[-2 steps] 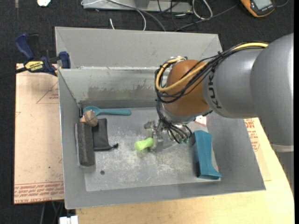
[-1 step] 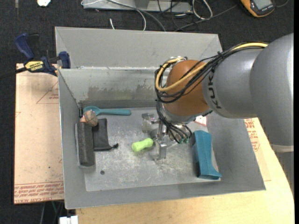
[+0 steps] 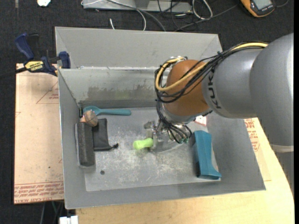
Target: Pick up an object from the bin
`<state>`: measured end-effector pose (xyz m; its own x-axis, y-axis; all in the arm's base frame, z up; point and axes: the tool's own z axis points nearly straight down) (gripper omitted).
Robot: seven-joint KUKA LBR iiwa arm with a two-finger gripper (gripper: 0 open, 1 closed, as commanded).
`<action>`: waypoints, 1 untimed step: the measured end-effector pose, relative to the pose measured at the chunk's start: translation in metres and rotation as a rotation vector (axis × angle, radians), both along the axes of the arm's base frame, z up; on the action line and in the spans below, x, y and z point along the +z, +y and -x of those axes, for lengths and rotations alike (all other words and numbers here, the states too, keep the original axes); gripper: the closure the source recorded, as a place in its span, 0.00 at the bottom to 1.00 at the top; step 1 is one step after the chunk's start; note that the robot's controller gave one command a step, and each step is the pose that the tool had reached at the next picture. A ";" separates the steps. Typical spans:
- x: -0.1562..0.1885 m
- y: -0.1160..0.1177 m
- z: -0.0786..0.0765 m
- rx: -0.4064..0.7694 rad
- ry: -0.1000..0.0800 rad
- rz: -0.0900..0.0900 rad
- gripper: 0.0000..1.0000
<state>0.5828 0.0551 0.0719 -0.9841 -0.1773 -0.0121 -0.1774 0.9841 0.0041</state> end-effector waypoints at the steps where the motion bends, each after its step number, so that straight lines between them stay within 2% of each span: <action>1: 0.000 0.000 0.000 0.000 0.000 0.000 0.00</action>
Offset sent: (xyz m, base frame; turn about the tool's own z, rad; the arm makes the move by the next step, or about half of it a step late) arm 0.0000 0.0000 0.0000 0.0000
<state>0.5827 0.0552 0.0715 -0.9841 -0.1772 -0.0117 -0.1772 0.9842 0.0043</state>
